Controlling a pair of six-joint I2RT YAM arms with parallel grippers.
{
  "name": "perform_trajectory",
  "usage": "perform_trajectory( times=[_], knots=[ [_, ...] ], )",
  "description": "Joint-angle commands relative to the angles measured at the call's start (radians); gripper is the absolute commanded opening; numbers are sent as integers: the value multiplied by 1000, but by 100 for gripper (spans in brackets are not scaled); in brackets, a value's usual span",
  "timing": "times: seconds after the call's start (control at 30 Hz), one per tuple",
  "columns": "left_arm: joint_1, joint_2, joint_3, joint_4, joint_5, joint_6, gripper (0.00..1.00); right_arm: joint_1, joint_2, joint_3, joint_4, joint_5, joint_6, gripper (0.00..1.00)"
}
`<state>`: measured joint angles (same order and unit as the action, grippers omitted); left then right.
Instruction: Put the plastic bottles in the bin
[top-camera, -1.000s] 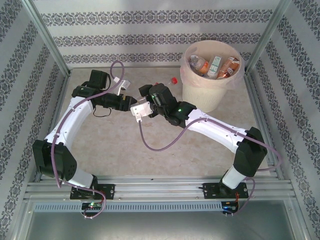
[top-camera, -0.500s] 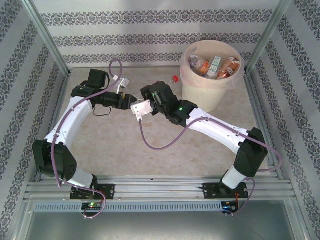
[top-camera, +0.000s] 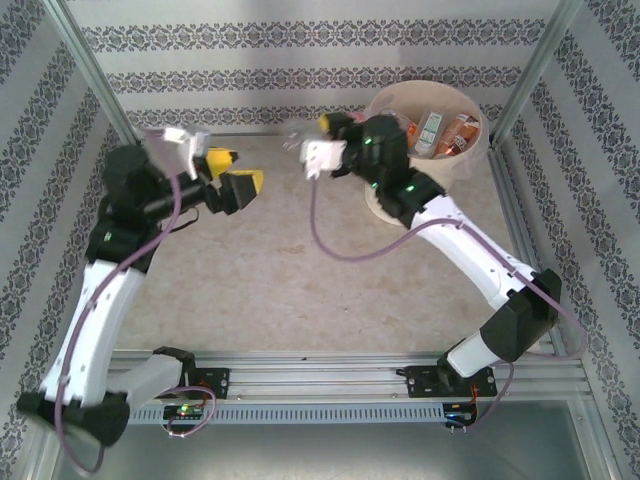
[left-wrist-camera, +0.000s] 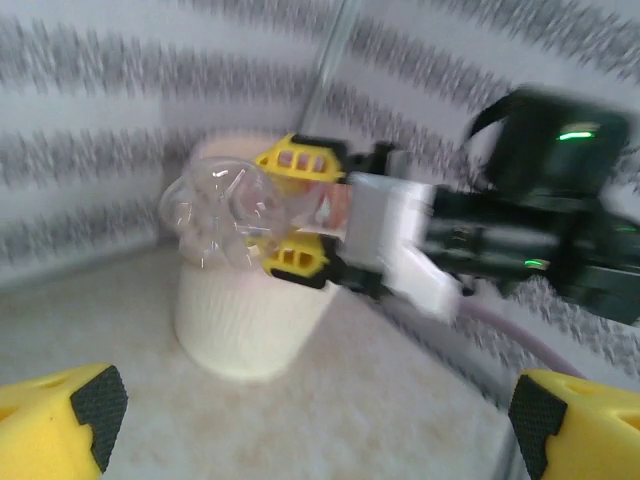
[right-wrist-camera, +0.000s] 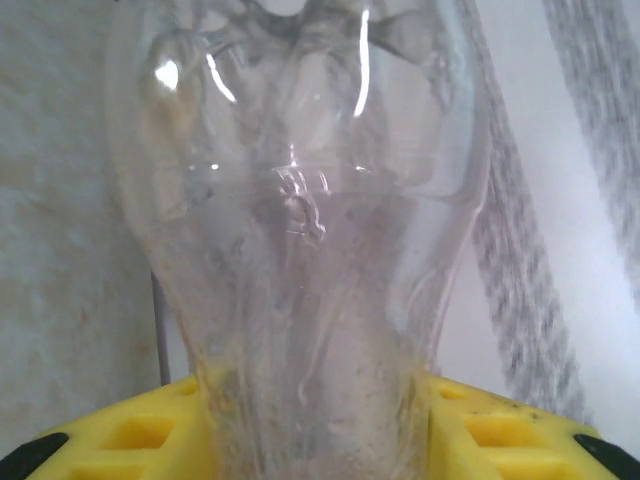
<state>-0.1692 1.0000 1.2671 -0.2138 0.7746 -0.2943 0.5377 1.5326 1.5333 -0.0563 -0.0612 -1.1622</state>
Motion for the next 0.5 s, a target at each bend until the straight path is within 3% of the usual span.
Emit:
perform_trajectory(
  times=[0.0, 0.13, 0.27, 0.47],
  knots=[
    [-4, -24, -120, 236, -165, -88, 100, -112, -14, 116, 30, -98, 230, 40],
    [-6, 10, -169, 245, -255, -141, 100, -240, 27, 177, 2, -138, 258, 41],
    [-5, 62, -187, 267, -271, -180, 100, -346, 119, 237, 20, -204, 338, 42],
    [-5, 121, -180, 268, -265, -212, 100, -416, 281, 373, 52, -243, 483, 44]
  ],
)
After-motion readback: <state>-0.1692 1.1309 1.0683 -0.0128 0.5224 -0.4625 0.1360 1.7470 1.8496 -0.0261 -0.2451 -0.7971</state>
